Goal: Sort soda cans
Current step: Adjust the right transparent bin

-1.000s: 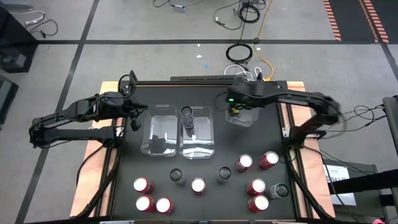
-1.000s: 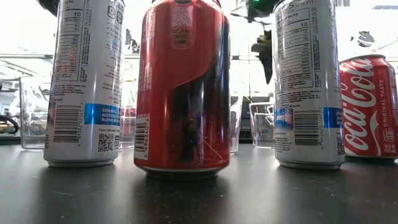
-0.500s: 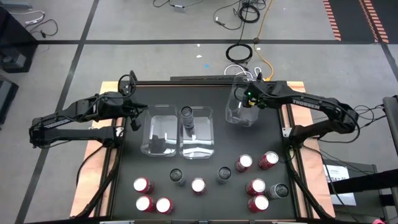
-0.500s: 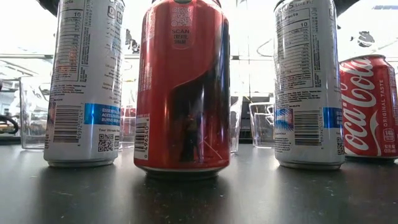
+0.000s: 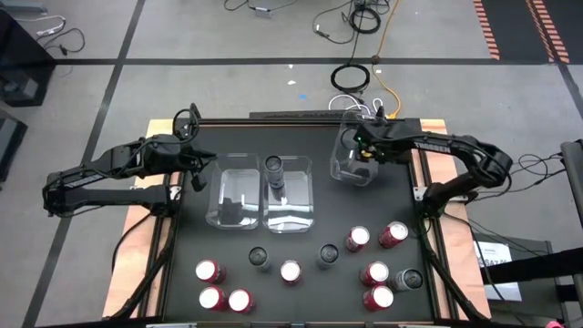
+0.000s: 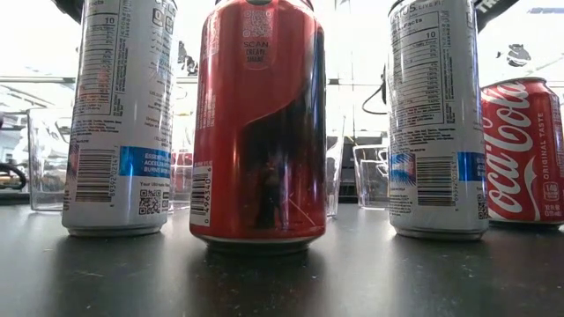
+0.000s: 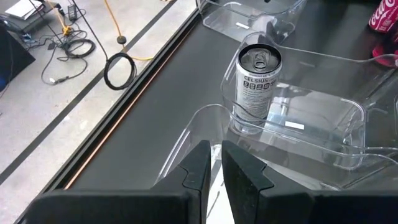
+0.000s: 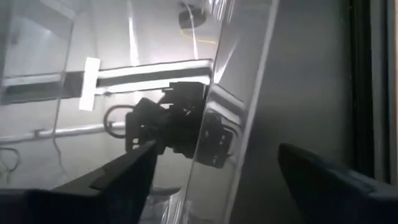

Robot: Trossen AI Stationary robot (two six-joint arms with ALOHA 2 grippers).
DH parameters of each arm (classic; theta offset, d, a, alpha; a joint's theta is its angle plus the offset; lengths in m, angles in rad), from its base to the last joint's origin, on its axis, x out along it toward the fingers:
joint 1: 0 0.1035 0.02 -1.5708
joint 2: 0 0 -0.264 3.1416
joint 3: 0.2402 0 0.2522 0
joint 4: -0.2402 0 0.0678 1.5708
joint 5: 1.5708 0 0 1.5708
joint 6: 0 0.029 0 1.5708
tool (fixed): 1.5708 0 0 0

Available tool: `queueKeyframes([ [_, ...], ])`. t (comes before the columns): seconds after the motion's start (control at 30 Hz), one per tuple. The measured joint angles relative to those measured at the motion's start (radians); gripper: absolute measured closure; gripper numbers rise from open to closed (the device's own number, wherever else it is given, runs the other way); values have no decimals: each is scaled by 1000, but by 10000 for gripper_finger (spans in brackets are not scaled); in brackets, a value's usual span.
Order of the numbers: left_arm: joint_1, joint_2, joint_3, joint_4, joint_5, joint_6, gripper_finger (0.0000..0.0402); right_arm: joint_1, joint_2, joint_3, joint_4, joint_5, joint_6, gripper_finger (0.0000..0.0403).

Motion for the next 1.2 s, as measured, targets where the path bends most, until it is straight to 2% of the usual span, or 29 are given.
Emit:
queueKeyframes([
  [0.3,0,0,0,0,0,0,349,4,44,0,-7,-27,3,268],
  [0.53,0,0,0,0,0,1,349,49,42,0,-51,-26,-13,384],
  [0.6,0,0,0,0,0,0,349,70,41,1,-56,-23,-12,395],
  [0.77,0,0,0,0,0,1,349,143,41,1,-69,-52,-4,392],
  [1.2,0,0,0,0,0,8,349,380,-22,0,-90,-84,195,401],
])
